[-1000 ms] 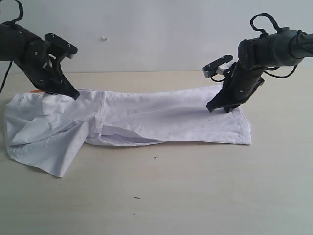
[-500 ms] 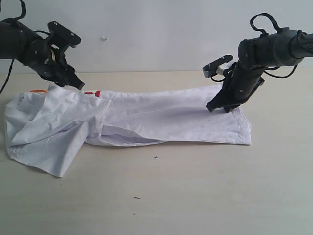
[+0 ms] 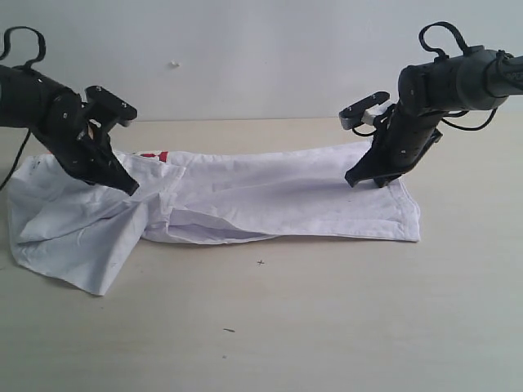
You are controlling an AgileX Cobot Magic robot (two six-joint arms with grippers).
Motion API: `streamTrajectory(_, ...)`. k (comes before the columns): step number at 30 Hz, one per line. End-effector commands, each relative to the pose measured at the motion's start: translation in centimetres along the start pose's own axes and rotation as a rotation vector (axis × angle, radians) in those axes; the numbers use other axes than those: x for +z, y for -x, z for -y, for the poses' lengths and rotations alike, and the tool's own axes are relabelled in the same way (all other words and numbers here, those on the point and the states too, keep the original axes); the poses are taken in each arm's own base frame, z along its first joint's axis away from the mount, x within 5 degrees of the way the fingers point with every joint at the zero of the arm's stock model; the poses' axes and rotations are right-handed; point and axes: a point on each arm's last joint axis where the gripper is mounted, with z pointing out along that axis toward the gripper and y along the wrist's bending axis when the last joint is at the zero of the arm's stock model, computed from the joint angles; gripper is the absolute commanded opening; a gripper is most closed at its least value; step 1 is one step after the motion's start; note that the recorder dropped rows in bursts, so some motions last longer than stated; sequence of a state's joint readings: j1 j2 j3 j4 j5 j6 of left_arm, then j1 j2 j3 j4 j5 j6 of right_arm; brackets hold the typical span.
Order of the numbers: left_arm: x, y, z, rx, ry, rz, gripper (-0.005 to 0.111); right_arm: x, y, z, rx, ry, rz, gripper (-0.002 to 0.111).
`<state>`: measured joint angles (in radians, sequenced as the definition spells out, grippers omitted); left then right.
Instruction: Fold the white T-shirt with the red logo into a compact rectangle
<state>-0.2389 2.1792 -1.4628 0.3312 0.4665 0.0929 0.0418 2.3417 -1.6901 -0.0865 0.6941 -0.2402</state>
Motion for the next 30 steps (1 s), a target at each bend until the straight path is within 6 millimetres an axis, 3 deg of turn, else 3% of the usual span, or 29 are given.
streamTrajectory(1, 1.9, 0.2, 0.0, 0.018, 0.008, 0.112, 0.000, 1.6, -1.7, -0.5, 0.022, 0.051, -0.123, 0.000)
streamTrajectory(6, 4.1, 0.3, 0.4, -0.004, 0.001, 0.223, 0.000, 1.6, -1.8, -0.5, 0.021, 0.050, -0.126, 0.000)
streamTrajectory(10, 4.5, 0.5, 0.3, -0.034, -0.002, 0.221, 0.004, 1.6, -1.7, -0.4, 0.018, 0.049, -0.123, 0.000)
streamTrajectory(16, -0.2, 2.9, -1.5, -0.135, 0.032, 0.318, 0.032, 1.6, -1.8, -0.3, -0.001, 0.033, -0.126, 0.000)
streamTrajectory(19, -2.4, 3.1, -2.5, -0.150, 0.054, 0.304, 0.035, 1.6, -1.8, -0.3, -0.001, 0.031, -0.127, 0.000)
streamTrajectory(26, -1.9, -0.3, -4.4, -0.205, 0.069, 0.116, 0.035, 1.6, -2.5, 1.0, -0.032, -0.058, -0.181, 0.000)
streamTrajectory(30, -3.0, -0.8, -4.7, -0.212, 0.074, 0.117, 0.035, 1.6, -3.0, 2.1, -0.011, -0.089, -0.211, 0.000)
